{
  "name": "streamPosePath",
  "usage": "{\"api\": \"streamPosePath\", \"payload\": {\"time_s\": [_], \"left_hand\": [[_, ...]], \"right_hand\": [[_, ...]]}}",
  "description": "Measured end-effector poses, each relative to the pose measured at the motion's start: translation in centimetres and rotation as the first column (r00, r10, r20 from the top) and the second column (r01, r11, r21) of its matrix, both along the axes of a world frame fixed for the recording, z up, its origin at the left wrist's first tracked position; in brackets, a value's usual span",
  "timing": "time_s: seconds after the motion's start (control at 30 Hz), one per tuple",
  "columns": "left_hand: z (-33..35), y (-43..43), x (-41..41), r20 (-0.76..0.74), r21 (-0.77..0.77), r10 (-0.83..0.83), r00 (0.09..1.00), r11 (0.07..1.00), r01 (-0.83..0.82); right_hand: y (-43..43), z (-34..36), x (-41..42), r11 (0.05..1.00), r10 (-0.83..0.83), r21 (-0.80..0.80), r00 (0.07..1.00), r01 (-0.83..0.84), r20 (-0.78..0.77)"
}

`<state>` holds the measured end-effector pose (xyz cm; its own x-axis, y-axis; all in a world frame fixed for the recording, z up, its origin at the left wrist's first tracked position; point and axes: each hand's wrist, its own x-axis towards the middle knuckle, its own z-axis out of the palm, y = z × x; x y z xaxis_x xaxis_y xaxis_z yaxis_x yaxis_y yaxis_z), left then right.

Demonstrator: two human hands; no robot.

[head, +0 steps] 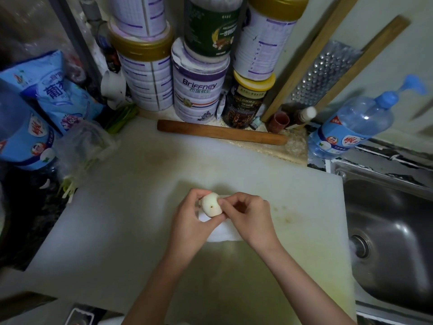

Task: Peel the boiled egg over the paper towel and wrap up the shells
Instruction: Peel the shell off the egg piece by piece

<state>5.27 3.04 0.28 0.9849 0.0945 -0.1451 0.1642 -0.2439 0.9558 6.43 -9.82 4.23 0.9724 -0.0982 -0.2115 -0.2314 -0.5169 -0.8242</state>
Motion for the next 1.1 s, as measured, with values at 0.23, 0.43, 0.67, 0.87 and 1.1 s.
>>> {"api": "streamPosePath", "payload": {"time_s": [0.23, 0.43, 0.67, 0.87, 1.1], "left_hand": [[0.6, -0.3, -0.4, 0.084, 0.304, -0.019, 0.996, 0.953, -0.007], [0.4, -0.8, -1.1, 0.083, 0.412, -0.060, 0.995, 0.911, 0.020], [0.9, -1.2, -1.1, 0.128, 0.479, -0.041, 0.991, 0.877, -0.025], [1.1, -1.0, -1.1, 0.201, 0.456, 0.034, 0.979, 0.881, -0.124], [1.1, -1.0, -1.1, 0.240, 0.454, 0.019, 0.971, 0.882, -0.130]], "right_hand": [[0.3, 0.1, -0.6, 0.936, 0.198, -0.323, 0.968, -0.140, 0.153], [0.5, 0.4, -0.8, 0.875, 0.296, -0.439, 0.943, -0.204, 0.152], [0.5, 0.4, -0.4, 0.907, 0.214, -0.399, 0.964, -0.136, 0.158], [0.2, 0.4, -0.2, 0.976, 0.173, -0.151, 0.978, -0.155, 0.114], [0.2, 0.2, -0.5, 0.982, 0.145, -0.145, 0.976, -0.122, 0.164]]}}
